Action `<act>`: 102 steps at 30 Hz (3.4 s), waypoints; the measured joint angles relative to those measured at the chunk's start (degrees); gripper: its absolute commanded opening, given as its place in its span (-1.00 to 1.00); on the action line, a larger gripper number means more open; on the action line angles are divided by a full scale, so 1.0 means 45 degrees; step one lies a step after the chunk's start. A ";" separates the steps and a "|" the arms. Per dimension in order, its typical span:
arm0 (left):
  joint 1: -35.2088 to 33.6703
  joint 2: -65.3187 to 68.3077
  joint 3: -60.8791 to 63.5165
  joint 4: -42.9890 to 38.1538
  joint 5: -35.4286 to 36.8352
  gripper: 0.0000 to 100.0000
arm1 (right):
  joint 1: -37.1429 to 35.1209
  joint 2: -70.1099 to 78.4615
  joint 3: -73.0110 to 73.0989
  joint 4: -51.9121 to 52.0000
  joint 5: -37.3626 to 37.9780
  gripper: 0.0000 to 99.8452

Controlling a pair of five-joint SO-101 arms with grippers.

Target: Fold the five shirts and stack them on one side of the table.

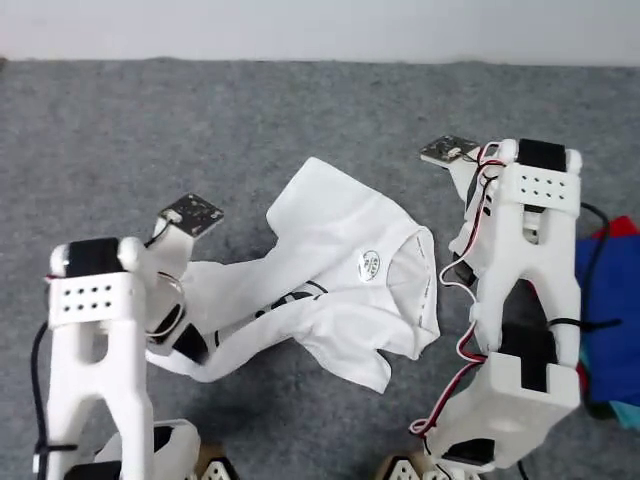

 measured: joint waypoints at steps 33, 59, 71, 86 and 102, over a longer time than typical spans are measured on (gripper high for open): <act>-0.7189 -0.0430 -0.3341 0.0039 0.0313 -0.62 | -0.2442 0.8733 -0.8615 -0.2852 -0.1133 -0.98; -0.2540 -0.0430 -0.1309 -0.2110 0.2657 -0.48 | 0.1055 1.1038 -1.5883 0.0000 -0.1661 -0.27; 0.1172 0.7248 -0.5470 -0.3673 0.5099 -0.47 | 0.1074 0.7033 -1.2151 0.0000 -0.2090 -0.27; 0.3360 1.7250 -1.6762 -0.0020 0.4376 -0.48 | 0.1074 0.6838 -0.9670 0.0000 -0.1973 -0.27; 0.3770 1.6996 -1.4632 0.0000 0.1719 -0.97 | 0.1055 0.6838 -0.9612 0.0000 -0.1973 -0.27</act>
